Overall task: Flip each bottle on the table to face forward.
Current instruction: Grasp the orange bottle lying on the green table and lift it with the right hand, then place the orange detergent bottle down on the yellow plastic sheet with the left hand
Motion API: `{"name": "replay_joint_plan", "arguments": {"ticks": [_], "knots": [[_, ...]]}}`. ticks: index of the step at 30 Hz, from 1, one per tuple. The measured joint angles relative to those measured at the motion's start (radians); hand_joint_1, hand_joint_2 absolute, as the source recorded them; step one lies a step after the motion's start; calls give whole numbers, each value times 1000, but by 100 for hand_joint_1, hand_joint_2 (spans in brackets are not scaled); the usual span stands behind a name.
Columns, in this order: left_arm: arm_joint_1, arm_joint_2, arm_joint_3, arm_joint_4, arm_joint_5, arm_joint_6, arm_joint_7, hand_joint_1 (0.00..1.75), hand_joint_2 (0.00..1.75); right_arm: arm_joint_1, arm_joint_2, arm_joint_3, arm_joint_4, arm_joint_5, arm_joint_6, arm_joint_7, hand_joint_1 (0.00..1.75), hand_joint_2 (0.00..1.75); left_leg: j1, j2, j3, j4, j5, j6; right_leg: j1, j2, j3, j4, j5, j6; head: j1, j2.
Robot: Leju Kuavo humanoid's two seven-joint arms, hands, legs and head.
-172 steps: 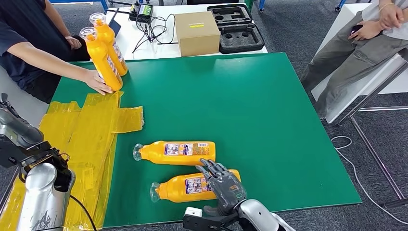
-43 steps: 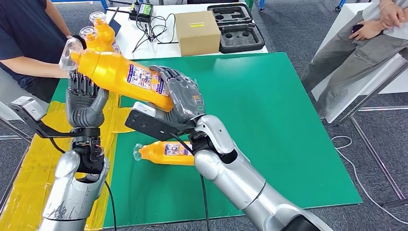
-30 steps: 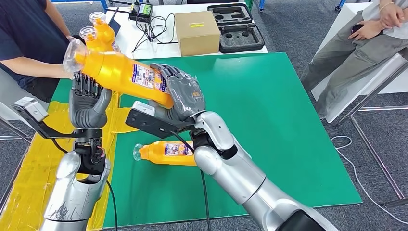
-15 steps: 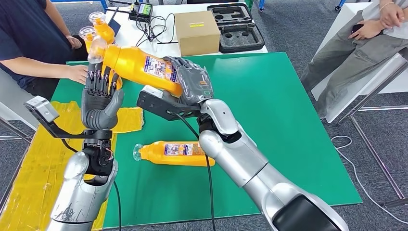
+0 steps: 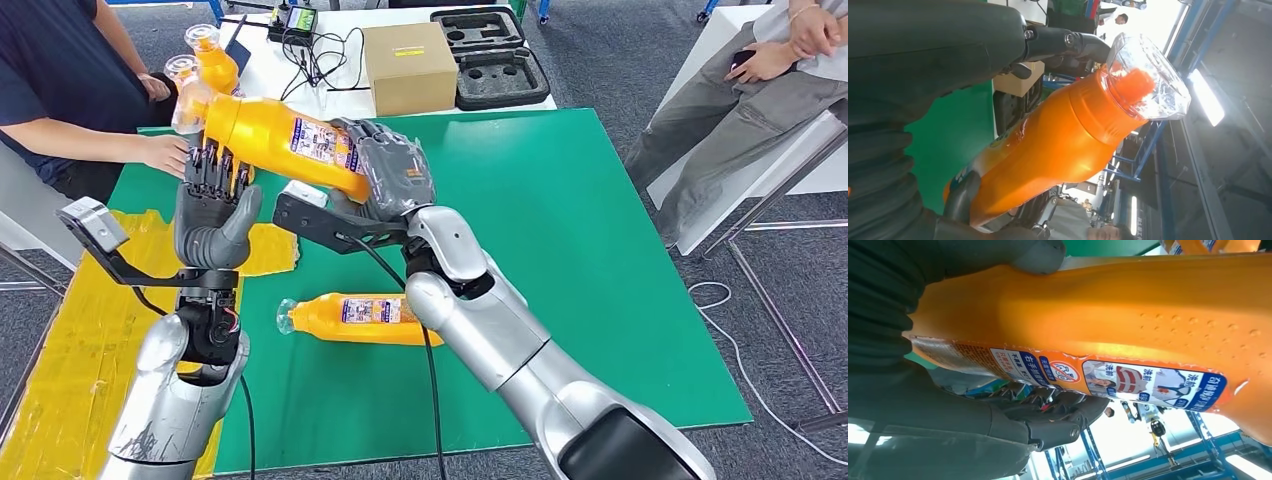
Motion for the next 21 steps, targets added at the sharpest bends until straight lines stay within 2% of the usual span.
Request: {"name": "replay_joint_plan", "arguments": {"ticks": [16,21], "knots": [[9,2,9,-9,8,-4,-11,0,175,90,-5,103,-175,9,86,-6,175,175,0,0,0,0,0,0,0,0,0,0,0,0,0,0],[11,2,9,-16,8,-8,-13,0,175,98,-8,140,-209,22,117,25,175,175,0,0,0,0,0,0,0,0,0,0,0,0,0,0]]}}
